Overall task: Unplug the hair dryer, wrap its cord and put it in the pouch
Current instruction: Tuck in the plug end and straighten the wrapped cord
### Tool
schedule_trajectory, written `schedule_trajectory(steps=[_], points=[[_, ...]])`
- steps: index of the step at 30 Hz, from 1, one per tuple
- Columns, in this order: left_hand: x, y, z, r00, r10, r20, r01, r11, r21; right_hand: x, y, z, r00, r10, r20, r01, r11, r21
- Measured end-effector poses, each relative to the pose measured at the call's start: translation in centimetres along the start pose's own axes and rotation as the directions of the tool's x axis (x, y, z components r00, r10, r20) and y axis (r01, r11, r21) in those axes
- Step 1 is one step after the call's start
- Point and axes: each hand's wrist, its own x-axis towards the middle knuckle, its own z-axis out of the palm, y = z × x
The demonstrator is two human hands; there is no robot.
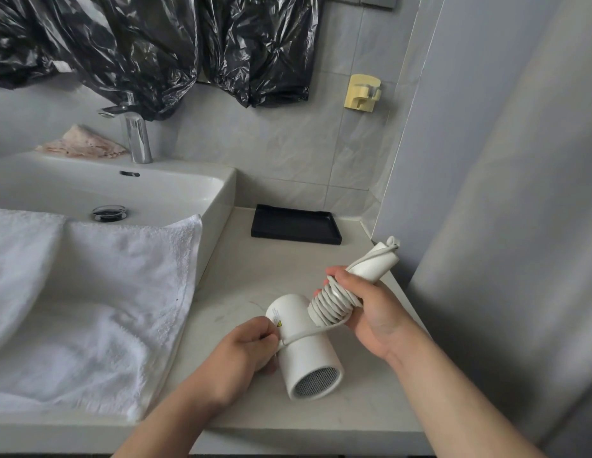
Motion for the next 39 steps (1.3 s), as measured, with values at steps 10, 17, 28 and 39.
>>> schedule_trajectory(steps=[10,17,28,39], points=[[0.6,-0.1,0.3,0.999,-0.008,-0.039,0.012,0.994,0.113,-0.1,0.2,-1.1,1.0,-0.008,-0.021,0.007,0.999,-0.047],[0.3,-0.3,-0.9,0.999,-0.009,0.054,-0.001,0.983,0.182,-0.1,0.0,-1.3,0.995,-0.037,-0.089,0.031,0.997,-0.064],[0.7,-0.1,-1.5,0.992,-0.048,0.114,0.028,0.985,0.168,0.3,0.0,-2.2,1.0,0.03,0.005,-0.03,0.998,-0.052],[0.8,-0.5,-0.8,0.996,-0.041,0.076,0.031,0.991,0.128,-0.1,1.7,-2.6,0.999,-0.032,0.024,0.03,0.995,0.099]])
